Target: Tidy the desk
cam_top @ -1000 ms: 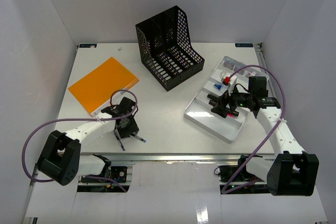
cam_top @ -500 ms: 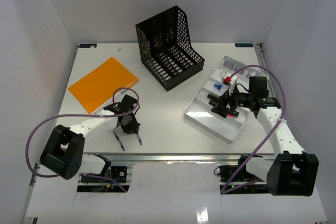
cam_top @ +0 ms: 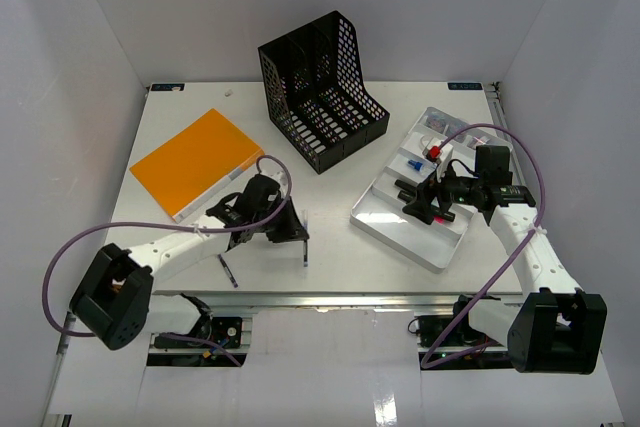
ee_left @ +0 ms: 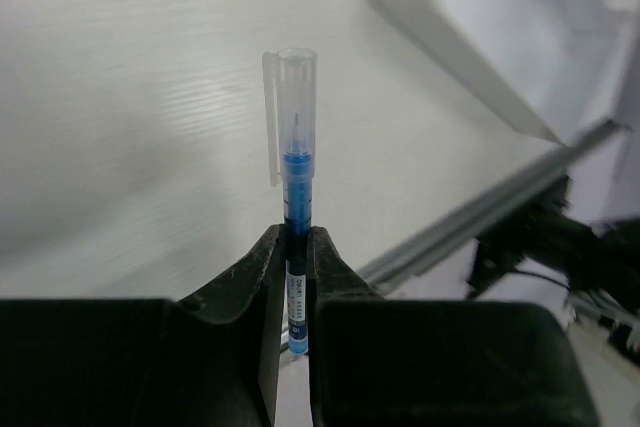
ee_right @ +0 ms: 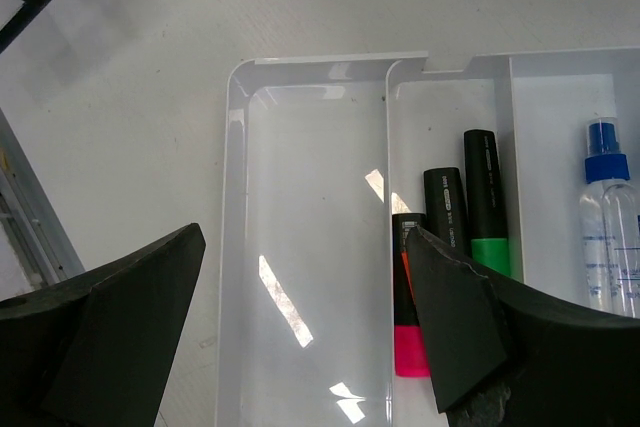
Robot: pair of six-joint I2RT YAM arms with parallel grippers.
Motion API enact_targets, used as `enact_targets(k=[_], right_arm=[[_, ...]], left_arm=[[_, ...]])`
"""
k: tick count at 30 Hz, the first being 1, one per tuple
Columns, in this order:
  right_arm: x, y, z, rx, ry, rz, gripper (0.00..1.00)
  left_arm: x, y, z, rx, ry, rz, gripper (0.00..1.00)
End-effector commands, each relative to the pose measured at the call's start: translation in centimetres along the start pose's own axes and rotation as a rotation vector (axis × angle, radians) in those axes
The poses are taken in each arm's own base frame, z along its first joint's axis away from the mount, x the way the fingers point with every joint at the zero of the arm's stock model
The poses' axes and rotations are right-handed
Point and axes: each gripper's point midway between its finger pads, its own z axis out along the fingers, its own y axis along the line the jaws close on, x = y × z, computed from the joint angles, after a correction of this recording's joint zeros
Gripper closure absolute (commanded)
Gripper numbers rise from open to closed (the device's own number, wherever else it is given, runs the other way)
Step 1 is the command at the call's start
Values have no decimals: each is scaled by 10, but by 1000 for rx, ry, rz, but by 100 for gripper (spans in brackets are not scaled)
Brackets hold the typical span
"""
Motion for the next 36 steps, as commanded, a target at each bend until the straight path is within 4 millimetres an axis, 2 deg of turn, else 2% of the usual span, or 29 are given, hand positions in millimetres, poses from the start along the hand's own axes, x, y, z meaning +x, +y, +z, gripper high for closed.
enact_targets(k=[1, 5, 10, 13, 15, 16, 20, 24, 29, 36], right_arm=[[-8, 0, -4, 1, -26, -19, 12], [-7, -7, -9, 25, -32, -8, 12], [-7, -12, -16, 50, -45, 4, 12], [-8, -15, -20, 65, -54, 8, 12], [-8, -17, -23, 77, -60, 8, 12], [-9, -18, -24, 79, -63, 7, 12], [-11, -19, -28, 92, -72, 2, 12], [-12, -21, -30, 106, -77, -2, 12], [-12, -24, -33, 119, -81, 1, 12], [-12, -27, -37, 131, -90, 7, 12]], left_arm=[[-14, -107, -27, 471, -61, 330, 100], [-8, -143, -12, 625, 32, 476, 100], [-13, -183, 22, 717, 87, 484, 100], [-18, -196, 44, 728, 102, 589, 100], [-16, -193, 55, 709, 133, 687, 100], [-21, -196, 61, 716, 110, 786, 100], [-19, -194, 69, 736, 74, 1084, 100], [-27, -188, 80, 693, -19, 1303, 100], [-29, -178, 98, 686, -56, 1478, 99], [-41, -171, 128, 606, -74, 1526, 95]])
